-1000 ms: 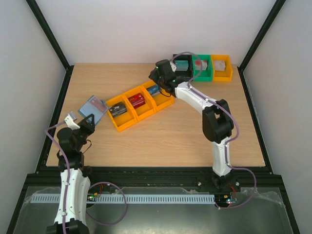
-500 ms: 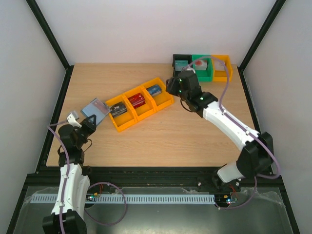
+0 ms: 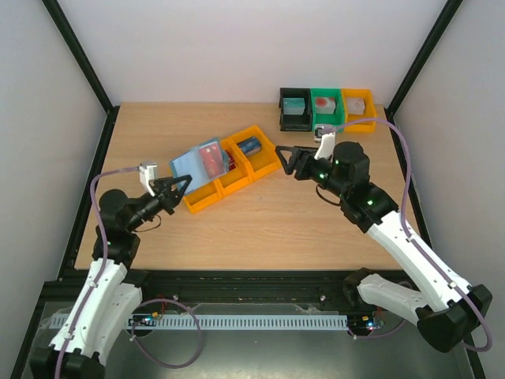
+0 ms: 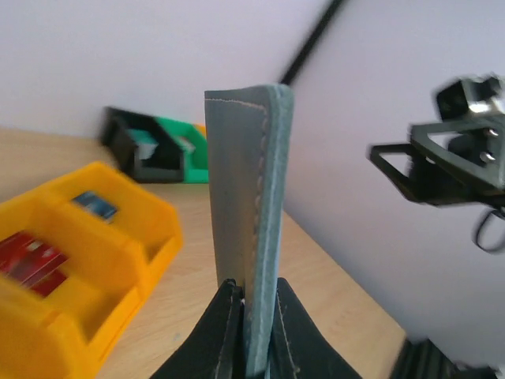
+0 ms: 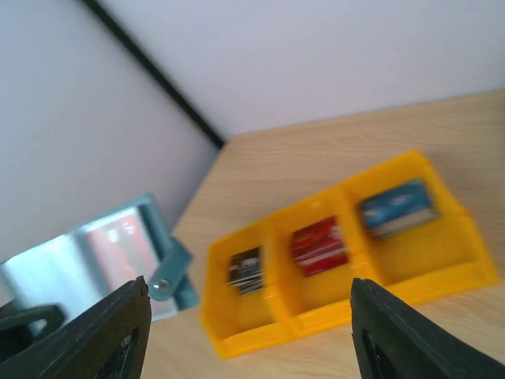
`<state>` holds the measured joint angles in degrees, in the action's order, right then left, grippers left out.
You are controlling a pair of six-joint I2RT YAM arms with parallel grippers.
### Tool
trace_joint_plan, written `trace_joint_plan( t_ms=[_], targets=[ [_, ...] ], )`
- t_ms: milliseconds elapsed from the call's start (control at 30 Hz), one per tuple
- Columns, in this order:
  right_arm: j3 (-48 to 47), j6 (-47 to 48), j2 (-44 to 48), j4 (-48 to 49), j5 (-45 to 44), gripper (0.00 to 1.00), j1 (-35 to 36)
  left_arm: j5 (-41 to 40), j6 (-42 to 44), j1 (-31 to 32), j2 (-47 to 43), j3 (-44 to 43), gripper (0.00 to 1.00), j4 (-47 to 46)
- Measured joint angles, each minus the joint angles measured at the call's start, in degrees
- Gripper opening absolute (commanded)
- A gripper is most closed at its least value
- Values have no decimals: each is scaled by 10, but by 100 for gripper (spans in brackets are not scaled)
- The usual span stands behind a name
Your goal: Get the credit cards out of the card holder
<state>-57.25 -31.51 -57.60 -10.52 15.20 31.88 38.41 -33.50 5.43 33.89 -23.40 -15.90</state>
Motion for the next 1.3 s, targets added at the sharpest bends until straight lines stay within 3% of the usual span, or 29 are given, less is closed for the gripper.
trace_joint_plan(
  t_ms=[267, 367, 600, 700, 767, 1000, 1067, 1100, 1133, 1200, 1300],
  targets=[
    [-1, -27, 5, 102, 232, 83, 4, 86, 57, 52, 14, -87, 2, 4],
    [-12, -32, -12, 119, 267, 100, 16, 104, 74, 53, 15, -103, 2, 8],
    [-76, 4, -101, 120, 287, 98, 67, 148, 96, 53, 13, -116, 2, 17],
    [-90, 15, -125, 119, 304, 86, 81, 161, 96, 53, 12, -116, 2, 17],
    [-98, 21, -137, 118, 318, 71, 85, 169, 93, 53, 10, -117, 2, 15],
    [-97, 25, -144, 120, 358, 5, 87, 181, 74, 53, 3, -117, 2, -8],
    [-96, 16, -144, 127, 369, 2, 87, 179, 68, 53, 2, -117, 3, -12],
    [-96, 18, -144, 129, 370, 2, 87, 177, 66, 53, 2, -116, 10, -12],
    [-96, 17, -144, 130, 370, 2, 88, 174, 64, 53, 2, -116, 31, -12],
    [-96, 15, -144, 131, 365, 2, 88, 147, 61, 53, 0, -116, 51, -5],
    [-96, 18, -141, 116, 328, 2, 88, 68, 64, 54, -7, -116, 57, 24]
  ],
)
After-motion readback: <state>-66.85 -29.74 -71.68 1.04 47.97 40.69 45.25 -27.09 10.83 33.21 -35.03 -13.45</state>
